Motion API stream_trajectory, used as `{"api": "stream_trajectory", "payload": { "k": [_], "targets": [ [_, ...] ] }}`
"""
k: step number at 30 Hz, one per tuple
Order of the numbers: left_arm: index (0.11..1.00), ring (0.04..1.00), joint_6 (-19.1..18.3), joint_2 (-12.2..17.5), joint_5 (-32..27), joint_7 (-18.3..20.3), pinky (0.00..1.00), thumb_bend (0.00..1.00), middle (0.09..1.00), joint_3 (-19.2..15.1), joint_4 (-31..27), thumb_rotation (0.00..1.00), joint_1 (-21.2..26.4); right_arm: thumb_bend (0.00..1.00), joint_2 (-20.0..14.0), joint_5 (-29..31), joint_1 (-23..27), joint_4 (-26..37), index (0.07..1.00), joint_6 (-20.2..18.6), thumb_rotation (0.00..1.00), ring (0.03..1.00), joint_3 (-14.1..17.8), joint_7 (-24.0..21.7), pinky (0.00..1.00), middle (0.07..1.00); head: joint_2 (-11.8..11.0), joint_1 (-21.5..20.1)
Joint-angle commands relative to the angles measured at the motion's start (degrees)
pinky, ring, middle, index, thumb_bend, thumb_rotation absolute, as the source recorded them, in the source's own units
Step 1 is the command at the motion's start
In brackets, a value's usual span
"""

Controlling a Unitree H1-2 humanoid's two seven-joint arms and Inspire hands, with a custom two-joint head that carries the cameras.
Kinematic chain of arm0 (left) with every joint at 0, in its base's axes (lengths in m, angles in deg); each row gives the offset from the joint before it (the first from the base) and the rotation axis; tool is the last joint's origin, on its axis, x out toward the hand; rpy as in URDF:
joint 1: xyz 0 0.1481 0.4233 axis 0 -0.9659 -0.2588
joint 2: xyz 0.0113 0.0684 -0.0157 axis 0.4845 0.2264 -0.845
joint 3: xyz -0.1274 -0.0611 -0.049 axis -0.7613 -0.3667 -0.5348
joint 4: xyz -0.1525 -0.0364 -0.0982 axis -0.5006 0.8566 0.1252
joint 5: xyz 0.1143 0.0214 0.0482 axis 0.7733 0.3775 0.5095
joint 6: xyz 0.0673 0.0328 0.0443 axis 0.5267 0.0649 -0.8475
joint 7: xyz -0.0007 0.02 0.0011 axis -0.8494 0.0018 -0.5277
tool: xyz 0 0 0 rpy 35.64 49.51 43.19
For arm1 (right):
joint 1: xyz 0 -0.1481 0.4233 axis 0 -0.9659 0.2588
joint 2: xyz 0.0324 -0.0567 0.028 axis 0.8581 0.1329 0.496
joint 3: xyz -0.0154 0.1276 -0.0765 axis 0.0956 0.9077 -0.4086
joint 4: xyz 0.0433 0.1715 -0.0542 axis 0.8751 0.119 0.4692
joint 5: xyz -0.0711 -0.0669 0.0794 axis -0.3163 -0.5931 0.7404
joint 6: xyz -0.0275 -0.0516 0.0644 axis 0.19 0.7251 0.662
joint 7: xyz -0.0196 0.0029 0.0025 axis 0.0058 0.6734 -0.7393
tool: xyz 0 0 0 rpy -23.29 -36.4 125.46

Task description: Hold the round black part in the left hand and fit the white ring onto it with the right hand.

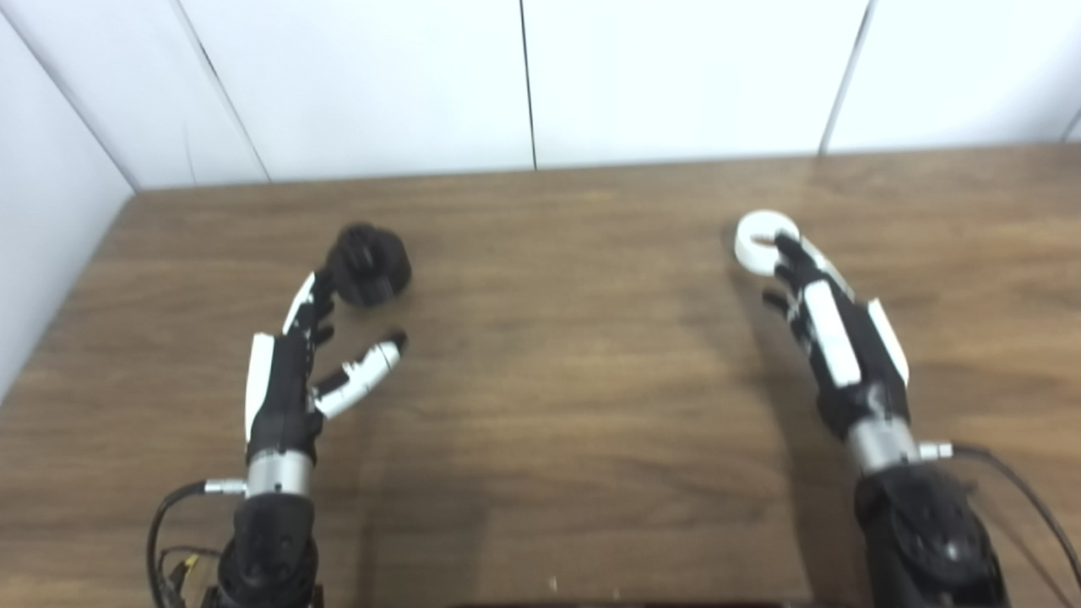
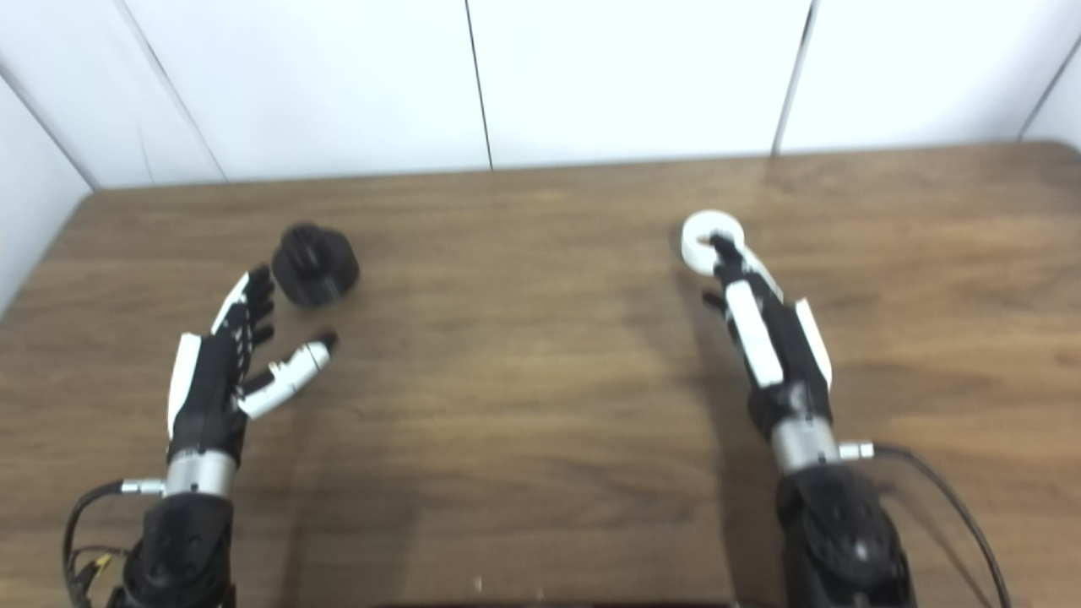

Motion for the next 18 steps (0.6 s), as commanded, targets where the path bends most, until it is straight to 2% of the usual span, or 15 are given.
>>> {"api": "stream_trajectory", "payload": {
  "k": [1, 4, 7, 11, 18],
  "targets": [
    [0.931, 0.888, 0.54, 1.45, 2.86, -1.69, 0.78, 0.85, 0.938, -0.67, -0.54, 0.15, 3.63, 0.55, -0.05, 1.15, 1.99, 0.28, 0.906, 2.98, 0.87, 0.997, -0.12, -1.14, 0.93, 0.98, 0.04, 0.07],
    [0.94, 0.927, 1.15, 4.19, 7.02, -1.31, 0.84, 0.87, 0.953, -0.45, -0.33, 0.15, 4.71, 0.56, -0.06, 1.51, 2.2, -0.33, 0.905, 3.27, 0.87, 1.0, -0.25, -1.51, 0.94, 0.985, 0.05, 0.09],
    [0.942, 0.966, 0.08, 5.59, 9.74, -1.04, 0.91, 0.88, 0.967, -0.68, -0.53, 0.12, 5.64, 0.56, -0.05, 1.78, 2.4, -1.09, 0.908, 4.17, 0.88, 1.0, -0.39, -1.99, 0.95, 0.993, -0.18, 0.13],
    [0.951, 0.971, -1.72, 7.14, 11.43, 0.27, 0.91, 0.87, 0.97, -1.04, 0.11, 0.1, 7.46, 0.56, 0.07, 1.52, 2.3, -1.27, 0.909, 4.2, 0.88, 1.0, -0.27, -1.82, 0.94, 0.995, -0.08, 0.29],
    [0.935, 0.969, -3.17, 9.75, 12.85, 2.7, 0.9, 0.88, 0.967, -0.84, 1.56, 0.13, 9.55, 0.55, -0.18, 0.73, 2.2, -1.1, 0.91, 4.37, 0.9, 1.0, -0.24, -1.57, 0.93, 0.99, 0.3, 0.71]
  ]
}}
